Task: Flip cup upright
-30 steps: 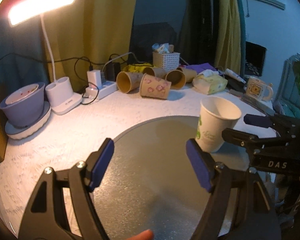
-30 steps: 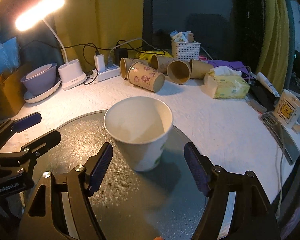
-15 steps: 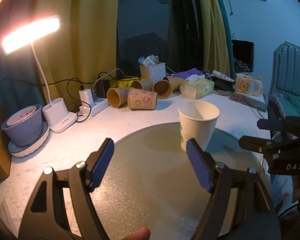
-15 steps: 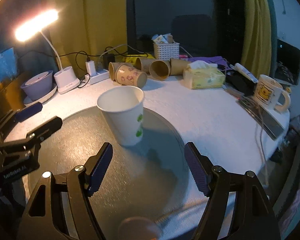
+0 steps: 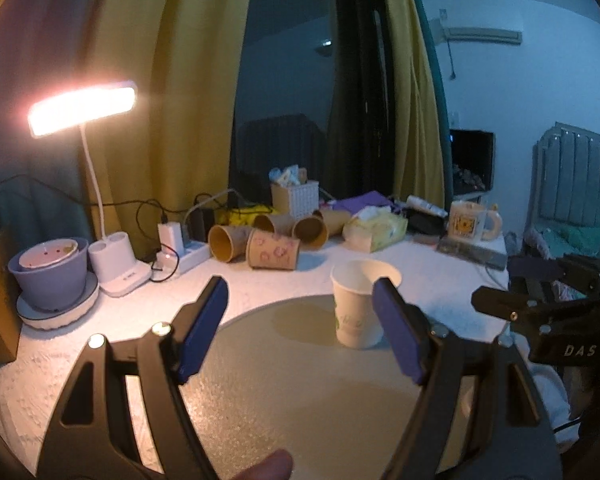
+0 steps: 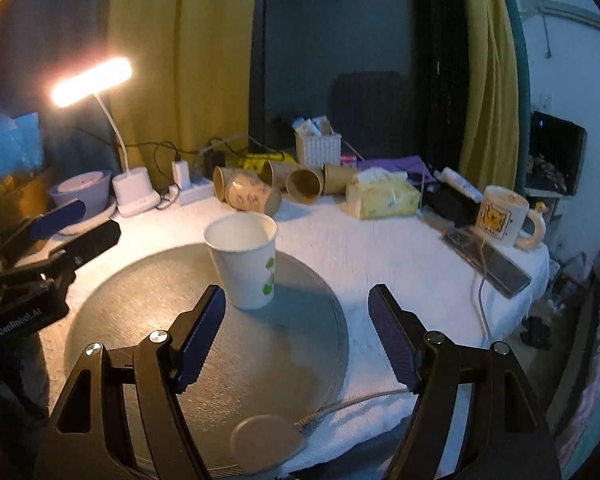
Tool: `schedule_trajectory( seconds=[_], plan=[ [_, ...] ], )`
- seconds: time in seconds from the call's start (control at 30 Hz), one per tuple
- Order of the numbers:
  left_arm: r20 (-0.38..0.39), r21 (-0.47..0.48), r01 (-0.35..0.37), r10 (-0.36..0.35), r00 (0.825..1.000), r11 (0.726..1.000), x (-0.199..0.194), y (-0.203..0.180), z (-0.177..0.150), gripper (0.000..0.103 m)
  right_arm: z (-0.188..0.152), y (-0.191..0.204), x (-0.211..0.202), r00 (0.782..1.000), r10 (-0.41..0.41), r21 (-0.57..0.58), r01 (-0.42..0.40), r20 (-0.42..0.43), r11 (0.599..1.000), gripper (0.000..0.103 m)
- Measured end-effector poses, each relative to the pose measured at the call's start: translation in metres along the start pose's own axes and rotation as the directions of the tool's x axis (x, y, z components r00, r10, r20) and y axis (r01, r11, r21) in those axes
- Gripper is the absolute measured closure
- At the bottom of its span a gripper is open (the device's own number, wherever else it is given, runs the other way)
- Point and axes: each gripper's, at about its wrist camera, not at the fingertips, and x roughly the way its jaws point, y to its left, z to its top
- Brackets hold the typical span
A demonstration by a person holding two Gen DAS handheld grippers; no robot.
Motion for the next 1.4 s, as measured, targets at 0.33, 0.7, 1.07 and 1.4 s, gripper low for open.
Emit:
schedule_trajectory(
  seconds=[0.33, 0.7, 1.07, 1.4],
  plan=[
    [0.031, 0.005, -0.015, 0.015, 0.999, 1.0, -0.009, 0.002, 0.004, 0.027, 0.008, 0.001, -0.012, 0.997, -0.028, 0.011, 0.028, 0.069, 1.0, 0.026],
    [0.036, 0.005, -0.033, 0.033, 0.999, 0.999, -0.012, 0.005, 0.005, 0.027, 0.006, -0.002, -0.011, 0.997, -0.036, 0.033, 0.034, 0.065, 0.999, 0.026],
    [0.03, 0.01, -0.038, 0.038, 0.999, 0.999, -0.009, 0.005, 0.004, 0.027, 0.006, -0.003, -0.01, 0.998, -0.033, 0.036, 0.031, 0.06, 0.999, 0.026],
    [0.031, 0.01, -0.039, 0.039, 0.999, 0.999, -0.008, 0.005, 0.004, 0.027, 0.005, -0.002, -0.008, 0.998, -0.031, 0.037, 0.029, 0.056, 0.999, 0.026]
  ],
)
